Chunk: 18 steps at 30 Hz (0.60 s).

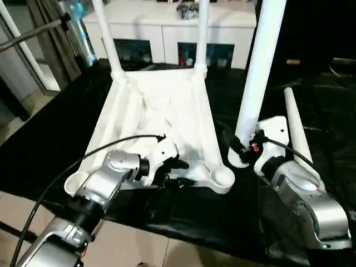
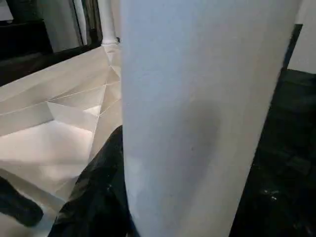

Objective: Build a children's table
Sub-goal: Insert table leg to table base

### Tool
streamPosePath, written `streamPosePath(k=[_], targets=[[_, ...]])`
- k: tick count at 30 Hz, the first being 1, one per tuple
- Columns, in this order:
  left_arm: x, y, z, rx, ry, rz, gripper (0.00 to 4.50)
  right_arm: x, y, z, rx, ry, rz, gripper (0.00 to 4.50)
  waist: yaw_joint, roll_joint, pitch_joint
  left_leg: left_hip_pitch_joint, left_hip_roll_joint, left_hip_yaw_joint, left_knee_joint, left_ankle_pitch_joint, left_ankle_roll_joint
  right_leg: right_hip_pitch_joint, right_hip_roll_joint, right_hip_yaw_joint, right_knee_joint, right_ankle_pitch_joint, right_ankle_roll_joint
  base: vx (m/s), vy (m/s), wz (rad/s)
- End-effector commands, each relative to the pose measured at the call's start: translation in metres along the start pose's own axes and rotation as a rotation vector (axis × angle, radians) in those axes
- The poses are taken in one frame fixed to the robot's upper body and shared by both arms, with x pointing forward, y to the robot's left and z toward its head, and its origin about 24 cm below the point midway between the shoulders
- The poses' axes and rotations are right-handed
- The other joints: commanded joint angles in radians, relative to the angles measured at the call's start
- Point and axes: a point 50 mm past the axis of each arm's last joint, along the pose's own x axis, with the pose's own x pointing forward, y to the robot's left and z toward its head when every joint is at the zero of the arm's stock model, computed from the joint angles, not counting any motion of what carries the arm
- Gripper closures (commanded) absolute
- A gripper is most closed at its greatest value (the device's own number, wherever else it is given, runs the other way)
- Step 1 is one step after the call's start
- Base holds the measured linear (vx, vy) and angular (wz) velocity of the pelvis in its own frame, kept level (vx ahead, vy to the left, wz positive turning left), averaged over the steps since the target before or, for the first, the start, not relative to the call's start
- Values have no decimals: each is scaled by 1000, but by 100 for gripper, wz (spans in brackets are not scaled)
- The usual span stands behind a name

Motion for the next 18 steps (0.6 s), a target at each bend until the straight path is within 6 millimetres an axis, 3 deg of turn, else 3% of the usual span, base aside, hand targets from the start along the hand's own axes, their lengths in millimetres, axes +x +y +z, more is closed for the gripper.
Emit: streamPosePath(k=[1, 4, 11, 12, 13, 18], targets=[[-2, 3, 1, 22, 26, -19, 253, -3, 3, 5, 7, -24, 21, 260, 0, -4, -61, 23, 41, -31, -78, -340, -18, 36, -47, 35, -89, -295, -183, 0, 0, 0], [-1, 3, -1, 15, 29, -32, 263, -3, 3, 5, 9, -24, 21, 260, 0, 0, -60, 24, 41, -32, -79, -347, -19, 35, -49, 34, -89, -315, -184, 0, 0, 0], [0, 4, -3, 9, 28, -37, 320, -3, 3, 5, 11, -26, 30, 260, -1, -1, -59, 23, 42, -32, -80, -352, -20, 35, -49, 35, -90, -313, -188, 0, 0, 0], [1, 5, -3, 8, 28, -39, 332, -3, 3, 5, 10, -26, 31, 260, -1, -10, -60, 22, 43, -32, -80, -345, -17, 36, -49, 35, -90, -305, -190, 0, 0, 0], [1, 5, -3, 6, 28, -41, 342, -3, 3, 5, 10, -26, 33, 260, 1, -5, -59, 22, 43, -32, -80, -340, -14, 36, -50, 35, -88, -304, -193, 0, 0, 0], [3, 3, -6, 7, 44, -53, 376, -1, 3, 5, 9, -28, 41, 260, 1, -6, -57, 23, 43, -32, -80, -351, -14, 34, -52, 36, -92, -338, -186, 0, 0, 0]])
